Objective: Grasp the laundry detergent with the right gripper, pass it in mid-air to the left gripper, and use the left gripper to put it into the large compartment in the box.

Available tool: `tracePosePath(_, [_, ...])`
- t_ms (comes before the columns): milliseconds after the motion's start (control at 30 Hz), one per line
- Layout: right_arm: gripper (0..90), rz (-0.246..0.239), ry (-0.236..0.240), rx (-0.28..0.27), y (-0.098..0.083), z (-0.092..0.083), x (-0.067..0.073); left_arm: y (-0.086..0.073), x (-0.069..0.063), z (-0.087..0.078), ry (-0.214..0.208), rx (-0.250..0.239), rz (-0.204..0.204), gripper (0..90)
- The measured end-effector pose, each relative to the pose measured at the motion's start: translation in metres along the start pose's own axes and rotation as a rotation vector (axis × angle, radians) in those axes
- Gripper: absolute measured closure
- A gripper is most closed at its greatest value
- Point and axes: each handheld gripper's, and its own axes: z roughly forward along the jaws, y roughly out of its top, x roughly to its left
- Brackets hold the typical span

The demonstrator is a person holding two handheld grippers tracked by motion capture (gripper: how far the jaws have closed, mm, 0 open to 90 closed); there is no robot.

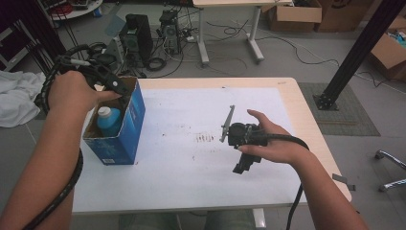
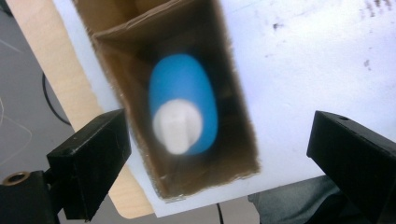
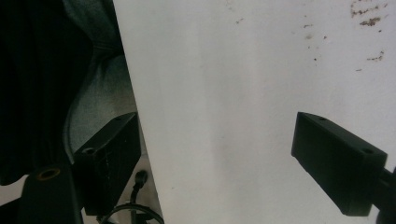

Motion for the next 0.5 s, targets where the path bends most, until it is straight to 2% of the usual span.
tracePosePath(233, [15.7,0.001,0.002,0.003,0.000,0.000,-0.001,0.006,-0.019,-0.010,-0.021,-0.034,0.077,5.5])
tracePosePath(400, [15.7,-0.001,0.007,0.010,0.001,0.001,0.000,0.011,-0.030,-0.010,-0.045,-0.035,0.121,3.4])
tracePosePath(500, [15.7,0.002,0.007,0.011,0.001,0.001,-0.001,0.013,-0.035,-0.011,-0.060,-0.039,0.160,1.0])
